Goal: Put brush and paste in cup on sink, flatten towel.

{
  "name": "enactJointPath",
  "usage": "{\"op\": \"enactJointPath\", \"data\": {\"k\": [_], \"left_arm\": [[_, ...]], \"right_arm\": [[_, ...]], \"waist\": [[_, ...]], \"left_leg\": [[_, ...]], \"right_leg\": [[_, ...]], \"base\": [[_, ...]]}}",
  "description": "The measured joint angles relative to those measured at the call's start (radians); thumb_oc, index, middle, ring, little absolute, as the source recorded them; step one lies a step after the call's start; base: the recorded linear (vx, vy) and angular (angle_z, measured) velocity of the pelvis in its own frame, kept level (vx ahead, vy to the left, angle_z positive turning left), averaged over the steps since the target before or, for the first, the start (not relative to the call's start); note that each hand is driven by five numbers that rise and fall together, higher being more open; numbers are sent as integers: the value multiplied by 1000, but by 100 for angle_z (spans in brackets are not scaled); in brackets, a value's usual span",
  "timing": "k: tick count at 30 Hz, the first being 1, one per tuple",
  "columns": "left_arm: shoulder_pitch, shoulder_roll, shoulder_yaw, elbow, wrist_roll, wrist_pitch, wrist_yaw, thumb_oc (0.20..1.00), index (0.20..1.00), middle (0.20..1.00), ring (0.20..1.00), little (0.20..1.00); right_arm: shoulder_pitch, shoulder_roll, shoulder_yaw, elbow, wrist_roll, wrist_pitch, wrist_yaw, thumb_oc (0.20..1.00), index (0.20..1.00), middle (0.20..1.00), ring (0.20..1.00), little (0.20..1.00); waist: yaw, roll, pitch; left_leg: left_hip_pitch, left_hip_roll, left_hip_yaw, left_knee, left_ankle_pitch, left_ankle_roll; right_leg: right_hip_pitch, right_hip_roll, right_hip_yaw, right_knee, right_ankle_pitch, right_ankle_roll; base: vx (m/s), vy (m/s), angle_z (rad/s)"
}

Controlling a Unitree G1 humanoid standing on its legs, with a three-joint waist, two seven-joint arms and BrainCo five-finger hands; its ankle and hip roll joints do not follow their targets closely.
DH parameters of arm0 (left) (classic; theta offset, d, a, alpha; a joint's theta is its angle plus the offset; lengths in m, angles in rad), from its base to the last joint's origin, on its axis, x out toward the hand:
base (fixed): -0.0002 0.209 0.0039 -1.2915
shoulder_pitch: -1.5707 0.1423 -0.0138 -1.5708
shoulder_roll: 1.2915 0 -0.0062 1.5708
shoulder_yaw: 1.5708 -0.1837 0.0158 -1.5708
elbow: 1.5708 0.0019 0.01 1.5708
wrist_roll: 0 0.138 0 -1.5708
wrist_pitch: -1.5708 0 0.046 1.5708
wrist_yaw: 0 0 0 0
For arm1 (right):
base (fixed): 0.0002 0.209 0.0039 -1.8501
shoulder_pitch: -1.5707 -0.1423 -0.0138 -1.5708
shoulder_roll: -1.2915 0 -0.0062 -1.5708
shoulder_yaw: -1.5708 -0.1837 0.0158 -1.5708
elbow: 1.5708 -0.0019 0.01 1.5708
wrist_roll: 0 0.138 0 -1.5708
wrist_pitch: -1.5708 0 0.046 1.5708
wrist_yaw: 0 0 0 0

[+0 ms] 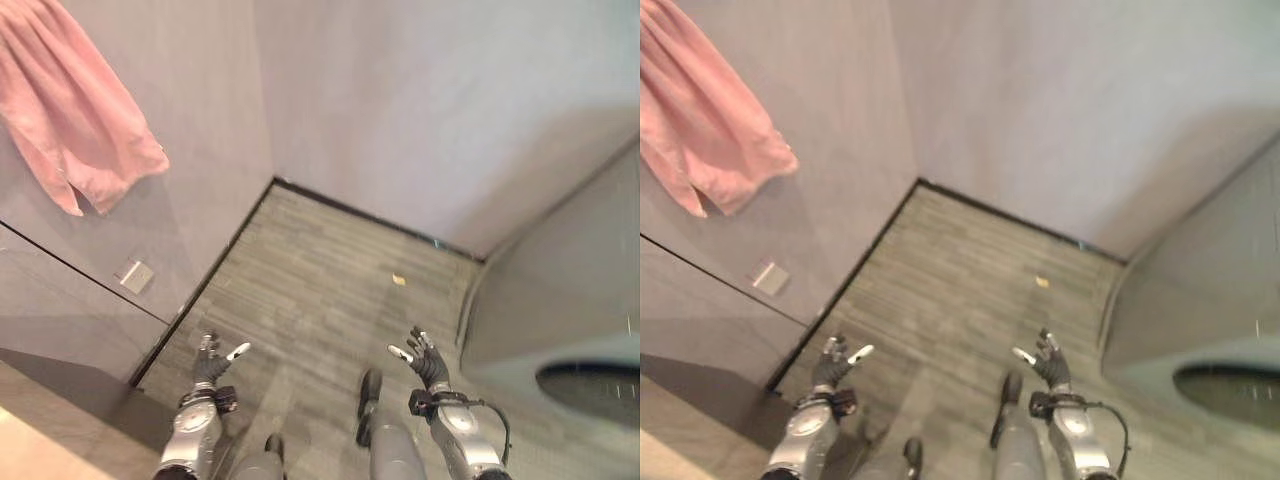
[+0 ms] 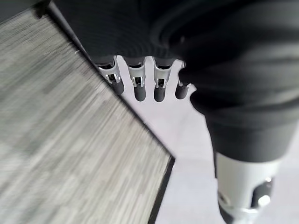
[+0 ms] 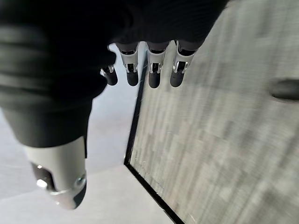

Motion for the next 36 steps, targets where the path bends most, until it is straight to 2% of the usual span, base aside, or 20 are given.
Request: {"op": "enactJointPath", "data": {"k": [3, 4, 6, 10, 11, 12, 13, 14, 17, 18, 19, 22, 25, 27, 28, 30, 31, 33, 35, 36], "left_arm": [[-30, -31, 9, 54, -10, 2, -2, 1000, 1000, 1000, 1000, 1000], [-38, -30, 9, 66, -10, 2, -3, 1000, 1000, 1000, 1000, 1000], [-41, -28, 12, 79, -10, 3, -1, 1000, 1000, 1000, 1000, 1000], [-83, -29, 8, 93, -8, 4, -2, 1000, 1000, 1000, 1000, 1000], [-126, -24, 9, 99, -2, 3, -1, 1000, 1000, 1000, 1000, 1000], [-122, -24, 9, 99, -2, 3, 0, 1000, 1000, 1000, 1000, 1000], [-119, -21, 6, 122, 10, 5, -2, 1000, 1000, 1000, 1000, 1000], [-118, -23, 7, 133, 10, 8, 0, 1000, 1000, 1000, 1000, 1000], [-121, -20, 10, 152, 15, 9, 0, 1000, 1000, 1000, 1000, 1000], [-119, -20, 10, 151, 16, 9, 0, 1000, 1000, 1000, 1000, 1000], [-96, -14, 11, 147, 31, 9, -1, 1000, 1000, 1000, 1000, 1000], [-91, 20, 23, 145, 31, 9, -1, 1000, 1000, 1000, 1000, 1000], [-92, 29, 46, 137, 30, 6, 0, 1000, 1000, 1000, 1000, 1000], [-108, 12, 53, 122, 30, 6, 3, 1000, 1000, 1000, 1000, 1000], [-110, 0, 47, 112, 30, 7, 10, 1000, 1000, 1000, 1000, 1000], [-112, 0, 4, 103, 36, 7, 10, 1000, 1000, 1000, 1000, 1000], [-109, 8, -15, 98, 40, 9, 7, 1000, 1000, 1000, 1000, 1000], [-105, 20, -31, 101, 46, 10, 8, 1000, 1000, 1000, 1000, 1000], [-104, 12, -32, 102, 55, 10, 8, 1000, 1000, 1000, 1000, 1000], [-98, 14, -32, 102, 63, 9, 7, 1000, 1000, 1000, 1000, 1000]], "right_arm": [[-21, -47, -4, -3, 1, -1, 1, 1000, 1000, 1000, 1000, 1000], [-30, -52, -2, -4, 6, -1, 2, 1000, 1000, 1000, 1000, 1000], [-31, -53, 3, -20, 20, -4, 3, 1000, 1000, 1000, 1000, 1000], [12, -68, 13, -24, 17, -3, 6, 1000, 1000, 1000, 1000, 1000], [21, -80, 50, -27, -1, 17, 13, 1000, 1000, 1000, 1000, 1000], [23, -79, 53, -27, -4, 18, 22, 1000, 1000, 1000, 1000, 1000], [4, -85, 78, -28, -11, 19, 39, 1000, 1000, 1000, 1000, 1000], [5, -99, 88, -31, -19, 20, 52, 1000, 1000, 1000, 1000, 1000], [37, -127, 126, -89, -87, 22, 90, 1000, 1000, 1000, 1000, 1000], [40, -129, 127, -91, -91, 22, 93, 1000, 1000, 1000, 1000, 1000], [50, -119, 133, -93, -120, 30, 99, 1000, 1000, 1000, 1000, 1000], [45, -84, 125, -84, -154, 40, 96, 1000, 1000, 1000, 1000, 1000], [21, -54, 128, -80, -158, 55, 89, 1000, 1000, 1000, 1000, 1000], [17, -39, 132, -81, -158, 59, 76, 1000, 1000, 1000, 1000, 1000], [15, -29, 132, -80, -157, 59, 71, 1000, 1000, 1000, 1000, 1000], [4, -19, 133, -87, -157, 59, 70, 1000, 1000, 1000, 1000, 1000], [1, -18, 132, -92, -157, 58, 70, 1000, 1000, 1000, 1000, 1000], [-7, -24, 127, -94, -156, 59, 68, 1000, 1000, 1000, 1000, 1000], [3, -39, 122, -98, -156, 59, 68, 1000, 1000, 1000, 1000, 1000], [9, -41, 123, -97, -156, 59, 68, 1000, 1000, 1000, 1000, 1000]], "waist": [[-13, -26, -7], [-3, -41, -2], [-9, -58, 6], [-28, -59, 11], [-8, -55, 18], [5, -54, 21], [24, -41, 29], [19, -32, 34], [12, -14, 33], [11, -12, 32], [27, -24, 13], [30, -75, -10], [41, -73, -11], [35, -68, -11], [21, -62, -8], [6, -47, -3], [-11, -55, -8], [-34, -36, 5], [-62, -15, 17], [-56, -13, 18]], "left_leg": [[-182, 45, -5, 314, 102, -83], [-224, 57, 0, 397, 146, -95], [-288, 85, 44, 471, 144, -98], [-340, 127, 245, 353, 133, -80], [-353, 126, 313, 99, 142, -85], [-337, 125, 317, 37, 165, -78], [-342, 137, 339, -14, 189, -106], [-348, 142, 353, -45, 222, -102], [-383, 219, 594, -49, 245, -107], [-382, 220, 601, -49, 248, -103], [-372, 198, 587, -36, 329, -42], [-367, 103, 593, 54, 243, 70], [-317, 40, 596, 54, 197, 93], [-266, -3, 560, 1, 176, 113], [-242, -25, 517, -25, 178, 114], [-217, -41, 459, -74, 178, 126], [-206, -45, 436, -104, 207, 122], [-181, -51, 366, -130, 195, 134], [-151, -46, 299, -144, 206, 120], [-142, -46, 294, -144, 212, 109]], "right_leg": [[85, 31, -102, -80, 6, -78], [102, 44, -109, -95, -10, -96], [144, 61, -147, -141, -6, -115], [205, 72, -263, -222, -31, -116], [206, 73, -321, -239, -43, -100], [205, 75, -320, -230, -42, -99], [235, 73, -346, -238, -46, -87], [258, 66, -366, -240, -52, -73], [333, 41, -467, -231, -89, -3], [336, 41, -468, -228, -92, 1], [346, -3, -445, -187, -123, 45], [368, -110, -388, -136, -97, 37], [363, -192, -367, -3, -68, 49], [326, -264, -347, 180, -46, 67], [290, -276, -243, 284, -30, 76], [225, -230, -118, 337, -109, 144], [205, -203, -115, 308, -148, 136], [131, -128, -81, 236, -177, 105], [118, -72, -55, 114, -159, 92], [91, -71, -47, 91, -124, 77]], "base": [[181, -230, 57], [194, -178, 18], [198, -119, 28], [231, 27, 94], [250, 86, 103], [284, 100, 91], [190, 98, 34], [351, 194, 67], [327, 228, 77], [338, 263, 38], [218, 168, 2], [340, 396, 19], [284, 479, 25], [219, 247, 68], [316, 249, 92], [239, 150, 87], [204, 45, 69], [232, 16, 86], [172, -44, 107], [255, -72, 103]]}}
